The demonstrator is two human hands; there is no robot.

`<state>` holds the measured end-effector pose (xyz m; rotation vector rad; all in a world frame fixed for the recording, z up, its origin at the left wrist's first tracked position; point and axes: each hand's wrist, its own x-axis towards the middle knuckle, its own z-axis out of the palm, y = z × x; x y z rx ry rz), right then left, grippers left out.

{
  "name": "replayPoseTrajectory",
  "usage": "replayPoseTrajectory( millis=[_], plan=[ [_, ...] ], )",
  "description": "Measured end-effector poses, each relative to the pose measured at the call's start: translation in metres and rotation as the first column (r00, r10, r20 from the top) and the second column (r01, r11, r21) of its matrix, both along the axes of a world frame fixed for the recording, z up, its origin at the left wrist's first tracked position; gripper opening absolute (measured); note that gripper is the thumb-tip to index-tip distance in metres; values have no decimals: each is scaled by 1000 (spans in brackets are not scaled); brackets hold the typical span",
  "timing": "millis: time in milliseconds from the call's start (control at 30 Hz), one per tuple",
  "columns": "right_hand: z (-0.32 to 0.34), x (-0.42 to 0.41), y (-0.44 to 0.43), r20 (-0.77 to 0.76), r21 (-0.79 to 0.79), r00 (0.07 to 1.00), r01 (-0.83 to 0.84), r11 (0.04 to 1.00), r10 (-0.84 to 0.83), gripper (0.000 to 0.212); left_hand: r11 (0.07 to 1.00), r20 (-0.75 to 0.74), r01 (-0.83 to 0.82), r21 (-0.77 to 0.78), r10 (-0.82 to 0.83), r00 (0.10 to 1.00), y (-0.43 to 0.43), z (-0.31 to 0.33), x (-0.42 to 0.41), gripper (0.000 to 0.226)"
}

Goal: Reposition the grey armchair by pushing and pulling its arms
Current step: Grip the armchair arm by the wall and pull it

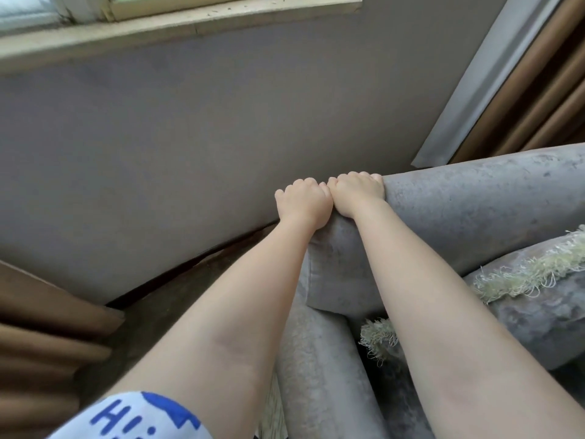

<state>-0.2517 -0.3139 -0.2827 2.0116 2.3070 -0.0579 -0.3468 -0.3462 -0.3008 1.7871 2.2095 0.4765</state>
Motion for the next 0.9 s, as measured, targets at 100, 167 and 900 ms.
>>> replayPoseTrajectory(
  millis=[100,167,900],
  plan=[
    [5,4,-5,3,5,1000,-9,1000,9,48,1000,4,-2,0,2,1000,-5,4,4,41],
    [5,4,-12,4,3,1000,-18,1000,18,47,1000,-3,0,8,0,1000,-14,6,4,40],
    [-23,-48,-59,-50,123,999,6,992,0,40,999,-12,-34,33,35,999,-61,-23,-46,32]
  ],
)
